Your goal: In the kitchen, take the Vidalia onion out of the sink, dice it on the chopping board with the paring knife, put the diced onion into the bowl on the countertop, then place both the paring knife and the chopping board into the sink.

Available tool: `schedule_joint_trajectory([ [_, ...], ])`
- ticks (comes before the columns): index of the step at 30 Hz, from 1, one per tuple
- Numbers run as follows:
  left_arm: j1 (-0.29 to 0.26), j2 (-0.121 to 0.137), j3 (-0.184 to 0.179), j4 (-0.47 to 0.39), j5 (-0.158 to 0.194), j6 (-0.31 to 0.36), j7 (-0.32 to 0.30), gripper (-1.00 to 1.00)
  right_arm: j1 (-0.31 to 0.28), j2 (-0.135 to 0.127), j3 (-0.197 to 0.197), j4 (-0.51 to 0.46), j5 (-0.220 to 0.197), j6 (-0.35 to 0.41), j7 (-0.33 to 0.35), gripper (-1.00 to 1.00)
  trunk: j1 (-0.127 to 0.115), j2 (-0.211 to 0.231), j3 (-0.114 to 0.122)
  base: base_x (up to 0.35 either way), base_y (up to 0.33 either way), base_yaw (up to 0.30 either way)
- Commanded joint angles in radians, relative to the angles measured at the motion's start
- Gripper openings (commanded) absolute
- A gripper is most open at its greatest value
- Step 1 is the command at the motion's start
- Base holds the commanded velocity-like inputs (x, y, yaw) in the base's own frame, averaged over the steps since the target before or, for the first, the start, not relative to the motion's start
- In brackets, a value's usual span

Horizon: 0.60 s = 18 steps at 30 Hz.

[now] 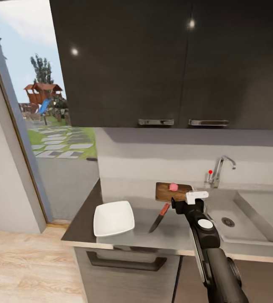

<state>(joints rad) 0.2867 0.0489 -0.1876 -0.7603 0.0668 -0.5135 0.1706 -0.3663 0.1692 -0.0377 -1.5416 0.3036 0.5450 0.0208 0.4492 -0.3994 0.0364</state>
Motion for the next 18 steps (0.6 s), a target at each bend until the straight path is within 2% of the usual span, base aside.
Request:
schedule_joint_trajectory([
  [1,0.0,0.002,-0.007,-0.001,0.007,-0.002,0.007,1.0,-0.001,0.002,-0.001,0.007,0.006,0.005,0.002,1.0,0.001,-0.001,0.0,0.256,0.229,-0.026],
  [14,0.0,0.002,-0.007,-0.001,0.007,-0.002,0.007,1.0,-0.001,0.004,-0.004,0.07,0.003,-0.022,0.002,1.0,0.001,-0.001,0.0,0.254,0.221,-0.004],
  [18,0.0,0.002,-0.007,-0.001,0.007,-0.002,0.007,1.0,-0.001,0.003,-0.023,0.095,0.003,-0.037,0.002,1.0,0.001,-0.001,0.0,0.247,0.21,0.0],
])
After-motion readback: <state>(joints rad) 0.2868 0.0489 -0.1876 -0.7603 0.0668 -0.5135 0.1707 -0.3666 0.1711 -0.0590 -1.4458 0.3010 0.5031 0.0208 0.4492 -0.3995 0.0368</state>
